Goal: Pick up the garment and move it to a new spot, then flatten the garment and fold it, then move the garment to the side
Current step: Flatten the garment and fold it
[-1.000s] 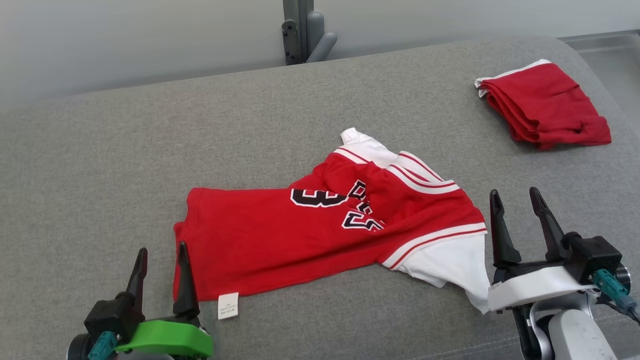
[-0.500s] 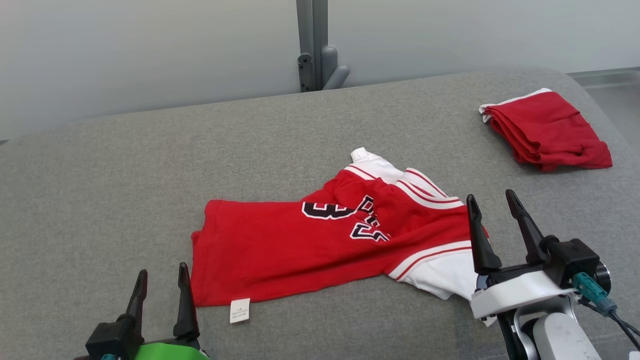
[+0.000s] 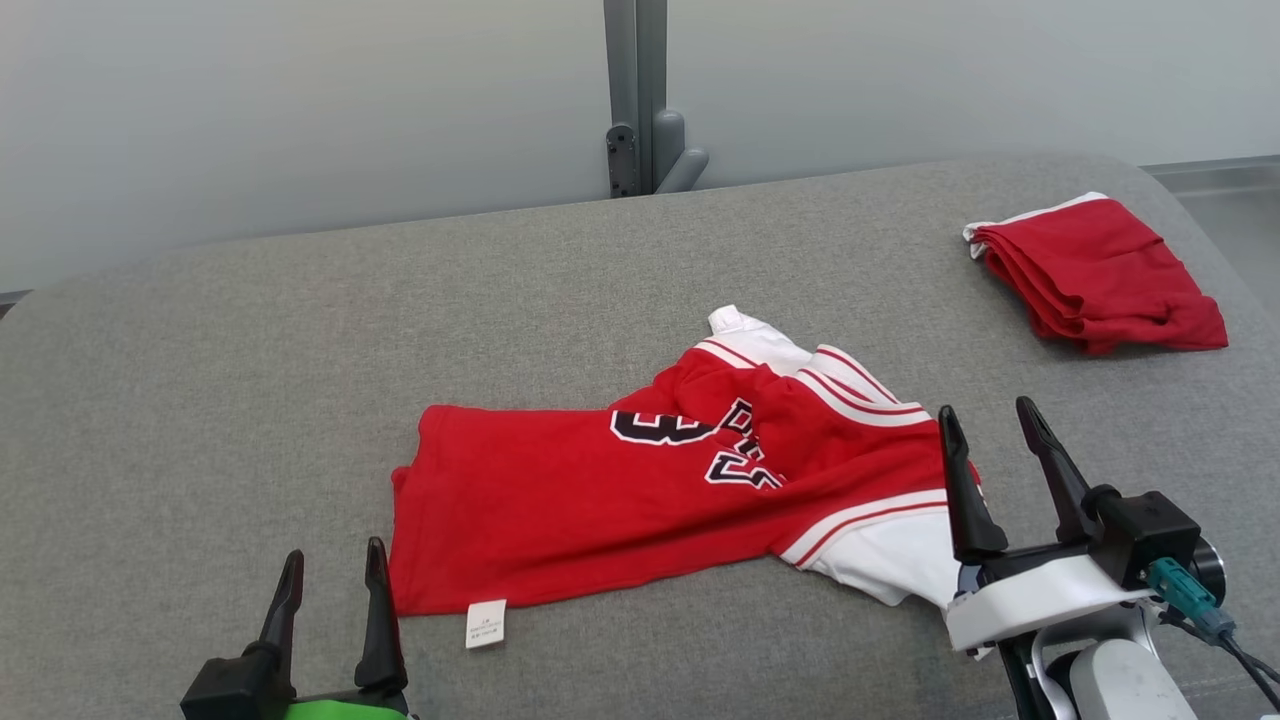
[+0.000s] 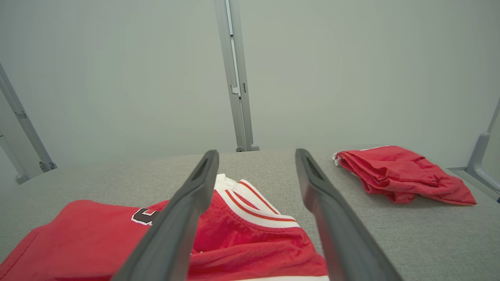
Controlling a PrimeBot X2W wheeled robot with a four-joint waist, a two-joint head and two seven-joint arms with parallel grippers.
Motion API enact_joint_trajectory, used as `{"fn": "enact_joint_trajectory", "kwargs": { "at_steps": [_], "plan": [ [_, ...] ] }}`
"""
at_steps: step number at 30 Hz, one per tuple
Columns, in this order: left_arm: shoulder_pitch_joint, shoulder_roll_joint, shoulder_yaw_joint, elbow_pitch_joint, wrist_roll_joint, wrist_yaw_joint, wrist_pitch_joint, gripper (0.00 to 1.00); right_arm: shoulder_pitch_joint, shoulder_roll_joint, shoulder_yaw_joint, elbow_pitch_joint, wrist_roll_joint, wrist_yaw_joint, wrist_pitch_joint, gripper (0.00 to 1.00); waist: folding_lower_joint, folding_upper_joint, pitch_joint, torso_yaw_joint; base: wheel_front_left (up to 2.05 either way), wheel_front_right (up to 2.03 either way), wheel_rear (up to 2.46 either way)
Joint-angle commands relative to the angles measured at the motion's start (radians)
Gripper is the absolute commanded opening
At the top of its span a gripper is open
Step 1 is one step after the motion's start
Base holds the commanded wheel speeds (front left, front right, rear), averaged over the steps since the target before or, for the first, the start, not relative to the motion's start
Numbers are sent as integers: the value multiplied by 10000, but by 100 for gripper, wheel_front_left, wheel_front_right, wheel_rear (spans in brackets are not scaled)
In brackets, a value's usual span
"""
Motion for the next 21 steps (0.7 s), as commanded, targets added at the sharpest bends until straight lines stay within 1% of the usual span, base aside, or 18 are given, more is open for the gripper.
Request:
{"fn": "enact_joint_trajectory", "kwargs": {
  "at_steps": [1, 6, 14, 21],
  "plan": [
    [128, -7, -13, -49, 28, 61, -2, 100, 102, -12, 10, 26, 4, -11, -40, 100, 0, 65, 4, -4, 0, 0, 0],
    [142, -7, -97, -11, 20, 67, -2, 100, 206, -12, -53, 199, 25, -11, -40, 100, 0, 65, 32, -2, 0, 0, 0],
    [47, -4, -166, 213, -2, 35, -2, 100, 1079, -11, -375, 1558, -184, -11, -31, 100, 0, 65, 329, 4, 0, 0, 0],
    [-214, -5, -88, 249, 55, 11, -2, 100, 1852, -15, -135, 2363, 351, -11, -7, 100, 0, 65, 693, -103, 0, 0, 0]
  ]
}}
